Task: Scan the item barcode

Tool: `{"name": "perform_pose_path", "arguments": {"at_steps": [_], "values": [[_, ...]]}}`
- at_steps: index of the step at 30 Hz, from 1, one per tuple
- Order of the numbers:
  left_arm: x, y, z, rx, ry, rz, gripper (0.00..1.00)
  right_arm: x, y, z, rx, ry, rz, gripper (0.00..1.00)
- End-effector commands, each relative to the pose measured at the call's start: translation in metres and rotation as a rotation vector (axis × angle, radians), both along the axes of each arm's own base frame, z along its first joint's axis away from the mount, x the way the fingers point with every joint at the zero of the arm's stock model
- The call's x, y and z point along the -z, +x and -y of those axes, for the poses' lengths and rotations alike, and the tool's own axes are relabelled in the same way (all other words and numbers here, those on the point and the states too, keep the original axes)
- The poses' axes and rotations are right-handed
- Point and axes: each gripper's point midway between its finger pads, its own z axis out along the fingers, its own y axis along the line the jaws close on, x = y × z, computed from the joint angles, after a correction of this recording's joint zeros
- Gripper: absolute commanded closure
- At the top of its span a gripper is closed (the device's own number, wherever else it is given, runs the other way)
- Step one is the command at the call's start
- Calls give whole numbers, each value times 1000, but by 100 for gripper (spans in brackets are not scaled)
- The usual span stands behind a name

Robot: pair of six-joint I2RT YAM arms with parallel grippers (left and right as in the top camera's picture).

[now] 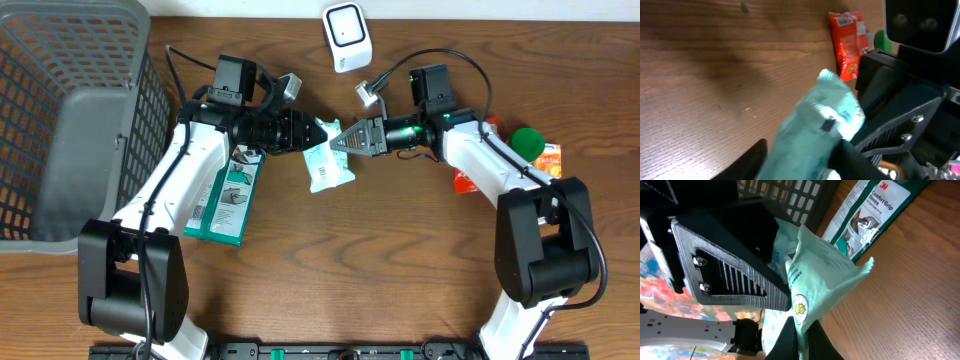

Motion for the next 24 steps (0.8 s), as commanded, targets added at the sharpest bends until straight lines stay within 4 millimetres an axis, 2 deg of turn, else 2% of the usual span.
{"name": "perform_pose_path", "arguments": {"at_steps": [1, 3, 5, 9, 13, 17, 22, 24], "values": [[-7, -4, 4, 13, -32, -4, 64, -17, -8, -5, -30, 33, 25, 97], [-7, -4, 4, 13, -33, -4, 75, -14, -5, -5, -15, 14, 32, 85], [-8, -5, 5, 13, -38, -9, 87, -12, -3, -4, -12, 3, 59, 57], [-16, -8, 10, 31, -97, -28, 93, -12, -2, -1, -17, 6, 102, 37], [-34, -13, 11, 62, -217, -57, 92, -11, 0, 8, -16, 11, 123, 35], [-51, -17, 8, 98, -328, -78, 93, -28, -9, 15, -76, 127, 158, 36], [-57, -18, 5, 109, -368, -81, 93, -50, -21, 19, -143, 261, 135, 45], [-58, -18, 5, 110, -368, -78, 93, -53, -24, 18, -154, 275, 127, 50]]}}
